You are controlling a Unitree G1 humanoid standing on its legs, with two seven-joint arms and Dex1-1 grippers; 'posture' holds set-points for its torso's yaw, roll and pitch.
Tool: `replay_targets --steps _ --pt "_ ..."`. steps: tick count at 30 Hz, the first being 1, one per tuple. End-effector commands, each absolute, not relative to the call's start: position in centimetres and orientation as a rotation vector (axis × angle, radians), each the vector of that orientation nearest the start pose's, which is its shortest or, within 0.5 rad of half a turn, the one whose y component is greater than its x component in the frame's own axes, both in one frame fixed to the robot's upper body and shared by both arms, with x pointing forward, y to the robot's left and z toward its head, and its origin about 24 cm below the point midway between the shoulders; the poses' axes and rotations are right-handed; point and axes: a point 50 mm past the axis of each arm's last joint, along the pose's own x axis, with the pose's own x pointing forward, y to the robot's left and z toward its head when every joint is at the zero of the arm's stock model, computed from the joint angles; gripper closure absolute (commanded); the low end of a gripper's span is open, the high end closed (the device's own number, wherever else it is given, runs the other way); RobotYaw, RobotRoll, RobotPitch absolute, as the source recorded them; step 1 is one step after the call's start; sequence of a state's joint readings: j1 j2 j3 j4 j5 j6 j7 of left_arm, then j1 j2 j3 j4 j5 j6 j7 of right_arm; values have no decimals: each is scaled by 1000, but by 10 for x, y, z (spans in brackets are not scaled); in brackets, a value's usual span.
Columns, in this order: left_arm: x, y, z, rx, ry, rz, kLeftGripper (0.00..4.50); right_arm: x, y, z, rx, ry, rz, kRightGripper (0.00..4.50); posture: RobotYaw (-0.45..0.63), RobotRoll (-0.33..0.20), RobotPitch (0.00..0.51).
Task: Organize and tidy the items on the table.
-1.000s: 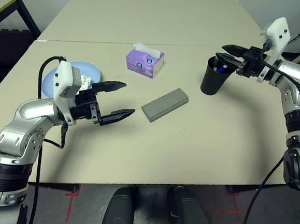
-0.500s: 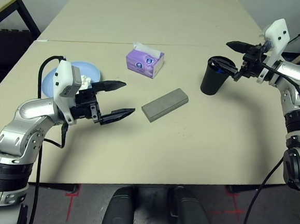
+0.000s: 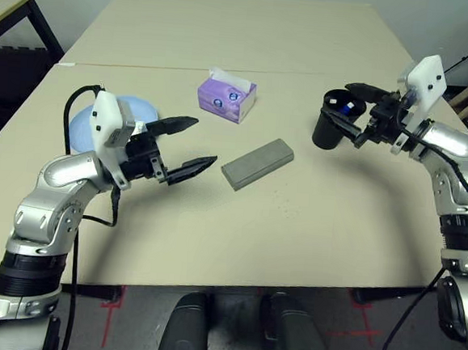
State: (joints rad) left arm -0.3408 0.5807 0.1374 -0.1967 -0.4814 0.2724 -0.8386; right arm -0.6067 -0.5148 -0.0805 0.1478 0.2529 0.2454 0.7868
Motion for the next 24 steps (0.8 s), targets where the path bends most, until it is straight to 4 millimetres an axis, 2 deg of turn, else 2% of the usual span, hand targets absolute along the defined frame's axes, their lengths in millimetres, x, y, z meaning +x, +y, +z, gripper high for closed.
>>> replay_targets --steps 1,6,10,18,24 --pt "282 196 179 220 -246 -758 0 327 -190 178 -276 -131 706 78 43 0 68" --pt "292 192 161 177 -255 -543 0 327 -185 169 -248 -131 656 78 49 0 62" --pt "296 198 147 167 -259 -376 0 330 -188 166 -225 -136 586 78 49 0 60" --pt "299 220 150 147 -293 -161 0 331 -208 161 -159 -166 442 78 47 0 59" --pt "296 236 155 153 -312 -75 0 332 -224 158 -148 -173 362 78 48 0 63"
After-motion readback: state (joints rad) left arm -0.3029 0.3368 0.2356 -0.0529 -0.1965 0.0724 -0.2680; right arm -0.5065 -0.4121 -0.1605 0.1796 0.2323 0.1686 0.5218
